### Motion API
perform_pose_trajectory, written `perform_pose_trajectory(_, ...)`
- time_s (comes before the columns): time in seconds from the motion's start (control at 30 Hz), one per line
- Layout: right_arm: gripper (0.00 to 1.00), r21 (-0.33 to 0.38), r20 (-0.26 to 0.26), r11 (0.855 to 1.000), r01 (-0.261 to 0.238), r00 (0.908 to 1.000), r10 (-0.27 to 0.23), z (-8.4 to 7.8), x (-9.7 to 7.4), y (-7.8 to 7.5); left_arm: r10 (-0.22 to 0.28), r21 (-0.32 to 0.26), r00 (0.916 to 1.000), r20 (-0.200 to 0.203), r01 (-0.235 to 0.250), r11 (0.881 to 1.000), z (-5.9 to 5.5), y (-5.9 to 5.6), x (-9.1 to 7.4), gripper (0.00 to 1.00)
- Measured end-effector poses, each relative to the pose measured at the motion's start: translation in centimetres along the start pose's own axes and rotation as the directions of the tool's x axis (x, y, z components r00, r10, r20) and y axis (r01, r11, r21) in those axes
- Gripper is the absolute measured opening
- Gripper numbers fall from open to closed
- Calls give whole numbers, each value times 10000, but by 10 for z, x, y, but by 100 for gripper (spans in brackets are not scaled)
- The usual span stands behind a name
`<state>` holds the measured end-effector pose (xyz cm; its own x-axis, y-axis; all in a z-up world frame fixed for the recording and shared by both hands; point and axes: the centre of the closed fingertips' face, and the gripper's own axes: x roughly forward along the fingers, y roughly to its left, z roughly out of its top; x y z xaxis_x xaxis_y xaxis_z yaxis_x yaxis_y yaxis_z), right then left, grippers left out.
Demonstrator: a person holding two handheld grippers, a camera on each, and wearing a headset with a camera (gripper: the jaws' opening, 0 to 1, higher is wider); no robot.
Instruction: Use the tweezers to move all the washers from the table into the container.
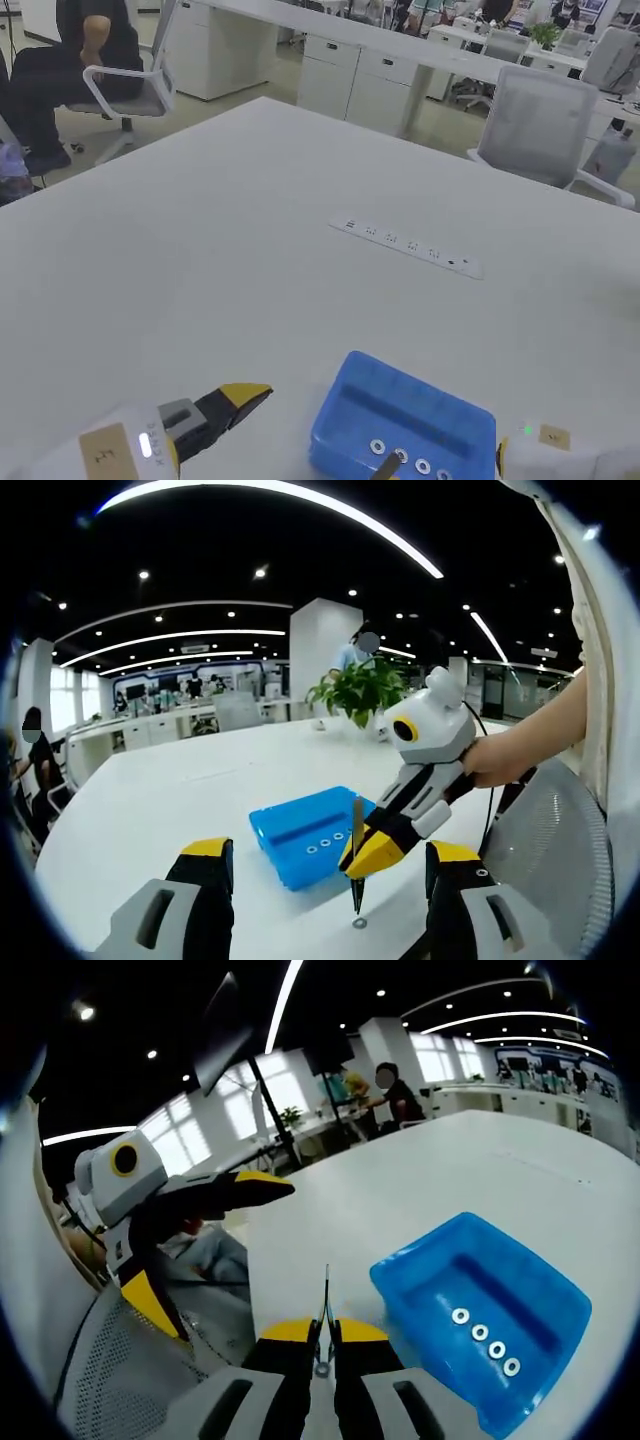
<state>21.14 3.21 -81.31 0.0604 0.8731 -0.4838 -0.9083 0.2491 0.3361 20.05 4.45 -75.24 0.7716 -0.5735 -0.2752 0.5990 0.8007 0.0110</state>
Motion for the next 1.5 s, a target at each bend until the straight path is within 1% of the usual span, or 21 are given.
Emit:
perform_pose_trajectory(0.27, 3, 1, -189, 9999, -131, 9997, 131, -7, 5, 5, -15, 1, 10000, -27, 15, 10000, -1, 0, 1, 79)
perform_pose_trajectory(0.43, 3, -80, -308, 9999, -131, 9994, 128, -11, 7, 6, 0, 4, 10000, -48, 0, 10000, -1, 0, 1, 79)
perform_pose_trajectory(0.7, 3, -369, -459, 9993, -116, 9989, 99, -13, 9, 8, -10, 14, 10000, -46, 10, 10000, -1, 0, 1, 79)
perform_pose_trajectory(0.77, 3, -523, -513, 9984, -205, 9985, 178, -14, 9, 10, -3, 17, 10000, -42, 3, 10000, -1, 0, 0, 79)
perform_pose_trajectory(0.8, 3, -732, -583, 9971, -221, 9981, 179, -16, 10, 12, 3, 11, 10000, -46, -3, 10000, -1, 0, 0, 79)
perform_pose_trajectory(0.83, 3, -1121, -718, 9934, -252, 9973, 172, -18, 10, 12, 5, 12, 10000, -46, -5, 10000, -1, 0, 0, 79)
perform_pose_trajectory(0.87, 3, -1447, -685, 9891, -270, 9975, 172, -16, 10, 14, 2, 15, 10000, -40, -2, 10000, -1, 0, 0, 79)
perform_pose_trajectory(0.97, 3, -1624, -781, 9860, -373, 9966, 248, -16, 11, 18, -15, 19, 10000, -49, 15, 10000, -1, 0, 0, 79)
perform_pose_trajectory(1.0, 3, -1950, -842, 9797, -456, 9960, 296, -17, 12, 19, -24, 30, 10000, -49, 24, 10000, -1, 0, 0, 79)
perform_pose_trajectory(1.07, 3, -2201, -925, 9740, -528, 9952, 330, -18, 12, 22, -35, 25, 10000, -45, 35, 10000, -1, 0, 0, 79)
perform_pose_trajectory(1.2, 4, -2315, -976, 9710, -605, 9945, 387, -18, 14, 24, -31, 26, 10000, -41, 31, 10000, -1, 0, 0, 79)
perform_pose_trajectory(1.3, 4, -2476, -993, 9667, -642, 9942, 406, -19, 14, 26, -133, 18, 9999, -73, 133, 9999, -2, -2, 0, 79)
perform_pose_trajectory(1.43, 4, -2736, -1036, 9589, -756, 9934, 488, -21, 15, 31, -197, 39, 9997, -133, 197, 9998, -3, -4, 1, 79)
perform_pose_trajectory(1.5, 3, -2965, -1091, 9515, -821, 9927, 517, -23, 14, 32, -213, 25, 9997, -112, 213, 9998, -2, -4, 1, 79)
